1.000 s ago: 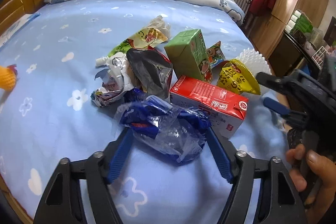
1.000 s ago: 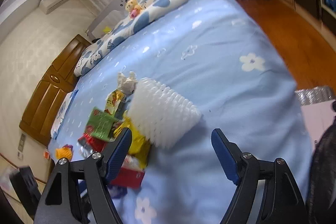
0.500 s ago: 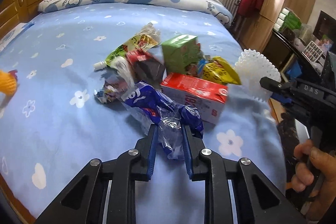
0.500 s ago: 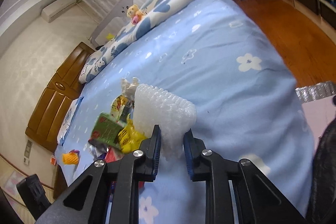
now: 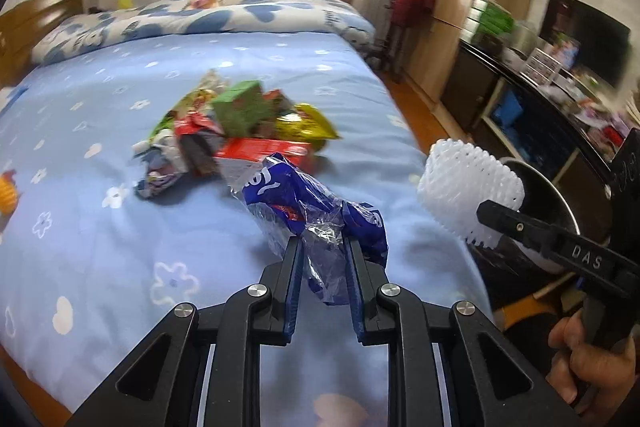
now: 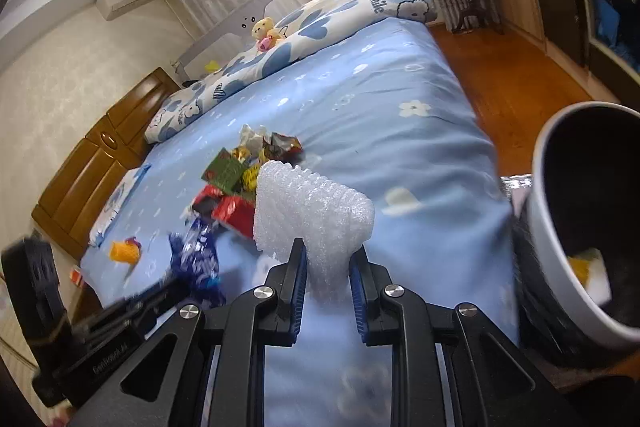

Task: Collect trash
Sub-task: 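Carry both items over the bin and open both tools to drop them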

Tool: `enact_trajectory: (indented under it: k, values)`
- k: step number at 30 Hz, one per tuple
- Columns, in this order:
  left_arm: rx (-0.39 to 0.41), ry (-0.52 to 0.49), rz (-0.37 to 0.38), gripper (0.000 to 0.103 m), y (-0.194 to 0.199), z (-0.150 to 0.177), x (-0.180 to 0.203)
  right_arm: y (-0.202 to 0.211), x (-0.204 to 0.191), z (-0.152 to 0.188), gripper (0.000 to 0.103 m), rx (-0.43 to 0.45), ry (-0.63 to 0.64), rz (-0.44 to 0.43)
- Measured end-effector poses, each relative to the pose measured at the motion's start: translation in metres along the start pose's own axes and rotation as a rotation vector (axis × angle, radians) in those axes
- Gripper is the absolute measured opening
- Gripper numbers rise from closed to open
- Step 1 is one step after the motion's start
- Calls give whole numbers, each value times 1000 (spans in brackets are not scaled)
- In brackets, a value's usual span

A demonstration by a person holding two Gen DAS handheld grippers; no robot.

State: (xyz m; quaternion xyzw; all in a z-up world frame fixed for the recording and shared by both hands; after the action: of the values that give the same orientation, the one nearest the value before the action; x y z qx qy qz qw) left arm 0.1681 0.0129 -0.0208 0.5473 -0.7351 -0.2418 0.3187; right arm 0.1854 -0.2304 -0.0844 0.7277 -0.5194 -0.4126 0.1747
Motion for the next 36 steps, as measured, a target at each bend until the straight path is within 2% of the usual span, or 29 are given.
enact_trajectory:
  k: [15, 28, 36]
  values:
    - [1, -151, 79, 19, 16, 12, 53, 64, 23, 23, 20, 67, -18, 70]
    - [-14, -261, 160, 19, 1, 1, 95, 99, 60, 22, 20, 116, -52, 155]
    - [-24, -295, 202, 19, -16, -12, 116, 110, 78, 18, 20, 132, -72, 196]
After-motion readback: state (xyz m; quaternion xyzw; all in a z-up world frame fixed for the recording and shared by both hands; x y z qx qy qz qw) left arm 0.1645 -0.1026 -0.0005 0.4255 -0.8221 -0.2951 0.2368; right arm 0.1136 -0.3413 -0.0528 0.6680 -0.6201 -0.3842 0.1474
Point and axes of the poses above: each gripper's, at about its wrist camera, not at the fingertips, and y roughly against the way its jaws point, x to its right, z to its underside, the point moved 1 cm from there along -y, roughly the way its jaws point, and after that the axes turned 2 degrees about y, right-handed, at the moved point
